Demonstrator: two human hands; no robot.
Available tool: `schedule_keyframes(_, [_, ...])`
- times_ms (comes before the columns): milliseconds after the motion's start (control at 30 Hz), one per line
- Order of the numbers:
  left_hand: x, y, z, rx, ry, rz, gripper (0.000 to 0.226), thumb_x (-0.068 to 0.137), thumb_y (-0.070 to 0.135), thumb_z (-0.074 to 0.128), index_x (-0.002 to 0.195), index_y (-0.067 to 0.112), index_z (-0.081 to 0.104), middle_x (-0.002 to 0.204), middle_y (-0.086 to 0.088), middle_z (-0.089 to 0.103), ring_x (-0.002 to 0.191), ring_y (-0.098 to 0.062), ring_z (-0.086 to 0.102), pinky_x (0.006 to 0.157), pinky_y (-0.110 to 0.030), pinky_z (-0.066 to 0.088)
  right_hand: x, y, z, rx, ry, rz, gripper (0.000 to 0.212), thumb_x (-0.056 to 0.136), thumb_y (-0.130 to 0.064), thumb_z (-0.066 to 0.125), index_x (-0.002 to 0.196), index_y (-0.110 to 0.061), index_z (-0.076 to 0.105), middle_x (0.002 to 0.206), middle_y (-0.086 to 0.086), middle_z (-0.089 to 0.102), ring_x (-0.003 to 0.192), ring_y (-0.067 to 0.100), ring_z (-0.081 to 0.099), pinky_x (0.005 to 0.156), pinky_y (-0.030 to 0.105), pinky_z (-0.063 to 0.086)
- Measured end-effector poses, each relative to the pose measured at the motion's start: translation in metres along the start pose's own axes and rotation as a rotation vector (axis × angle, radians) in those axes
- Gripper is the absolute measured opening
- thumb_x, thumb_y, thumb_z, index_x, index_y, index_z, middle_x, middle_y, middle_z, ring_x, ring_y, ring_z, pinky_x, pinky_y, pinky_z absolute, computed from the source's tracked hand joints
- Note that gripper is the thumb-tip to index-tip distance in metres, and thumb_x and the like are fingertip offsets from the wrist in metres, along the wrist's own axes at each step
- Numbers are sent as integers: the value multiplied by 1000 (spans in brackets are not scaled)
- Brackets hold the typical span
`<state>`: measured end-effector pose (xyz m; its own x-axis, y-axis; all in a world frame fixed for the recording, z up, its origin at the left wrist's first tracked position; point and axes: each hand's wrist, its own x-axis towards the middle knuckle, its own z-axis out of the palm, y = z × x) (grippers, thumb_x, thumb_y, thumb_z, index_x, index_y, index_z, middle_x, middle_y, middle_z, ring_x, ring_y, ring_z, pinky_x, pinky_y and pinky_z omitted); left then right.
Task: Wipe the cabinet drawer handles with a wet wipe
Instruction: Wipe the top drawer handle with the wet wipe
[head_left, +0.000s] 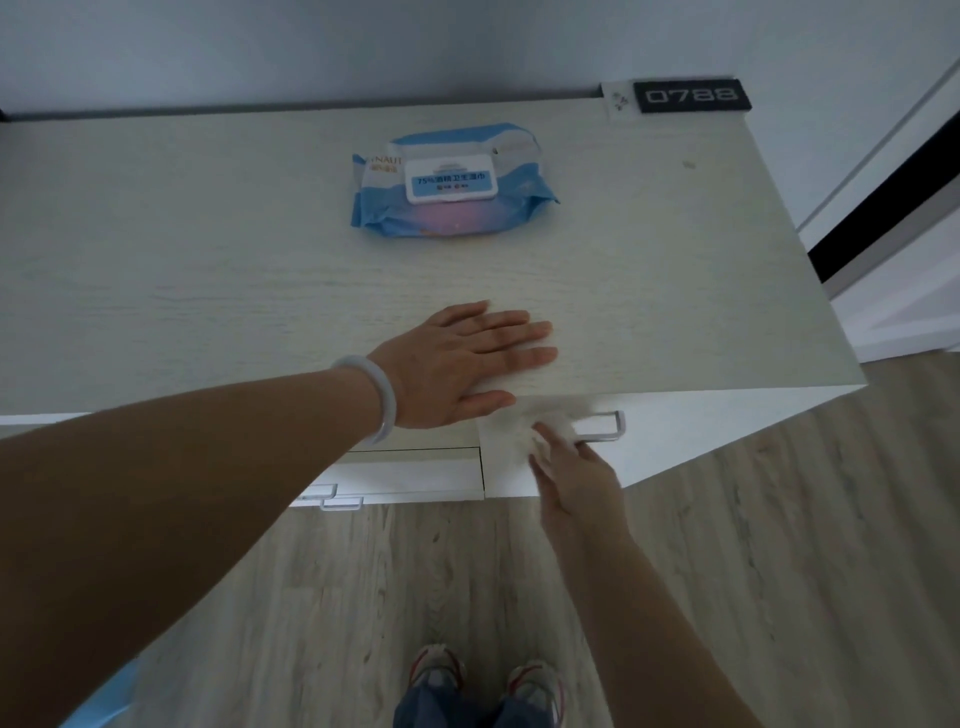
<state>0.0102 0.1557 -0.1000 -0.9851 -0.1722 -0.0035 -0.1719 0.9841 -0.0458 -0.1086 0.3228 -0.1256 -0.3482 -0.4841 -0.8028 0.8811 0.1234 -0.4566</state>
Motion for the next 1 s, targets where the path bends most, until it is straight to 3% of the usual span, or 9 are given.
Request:
schedule_keyframes(100, [0,1,-1,8,-14,5,57,103,50,23,155,31,15,163,7,11,150,-13,11,121,-42,15,5,-12,-10,-173,66,-115,17,84,-15,72,95,-2,68,78,-1,67,70,7,67,76,23,53])
schedule_keyframes(233, [0,1,-2,5,-21,6,57,103,48,24,156,30,14,164,6,10,150,-13,10,121,-42,14,8,-45,-33,-57,139,-262,29,92,-13,60,119,-1,60,86,-3,62,73,5,61,62,17,46])
schedule_keyframes(333, [0,1,-2,13,-21,2,57,103,48,26,156,29,15,163,5,10,150,-14,10,122,-42,14,3,-45,-28,-61,97,-295,31,97,-10,53,125,3,55,96,2,56,60,-16,55,57,7,44])
schedule_keyframes(467, [0,3,-4,18,-29,-1,57,103,47,26,156,28,16,163,5,11,150,-14,10,122,-43,15,1,-27,-25,6,77,-210,24,94,-23,61,111,-5,62,114,1,65,81,-6,64,79,9,49])
schedule_keyframes(533, [1,3,-5,27,-37,-3,57,103,48,25,156,28,16,163,4,11,150,-14,11,121,-43,15,0,-16,-18,89,54,-107,31,98,-20,53,121,-1,59,109,1,61,73,-6,60,67,2,46])
schedule_keyframes(633, [1,3,-5,35,-55,-8,58,103,48,24,156,28,15,164,4,11,150,-15,10,121,-44,15,-1,2,-9,-35,1,-89,24,97,-13,53,116,-3,62,93,1,64,79,21,61,69,12,51])
schedule_keyframes(767, [1,3,-4,36,-56,-4,58,103,49,23,156,28,14,164,4,11,150,-14,10,121,-43,15,-2,-8,-11,-206,26,-83,4,87,-12,68,90,-9,69,78,-3,73,71,7,69,83,27,54])
schedule_keyframes(900, [1,2,-3,29,-38,-1,58,103,49,24,156,29,14,163,4,12,150,-15,12,121,-44,16,1,-24,-23,-78,89,-138,9,85,-10,71,93,-8,72,89,-2,75,82,5,70,90,21,51])
schedule_keyframes(1000, [0,1,-2,30,-44,-2,58,103,50,22,156,29,13,163,5,12,150,-15,12,121,-43,15,-2,-2,-6,-173,72,-114,5,86,-11,69,90,-8,70,82,0,72,75,8,66,89,29,53])
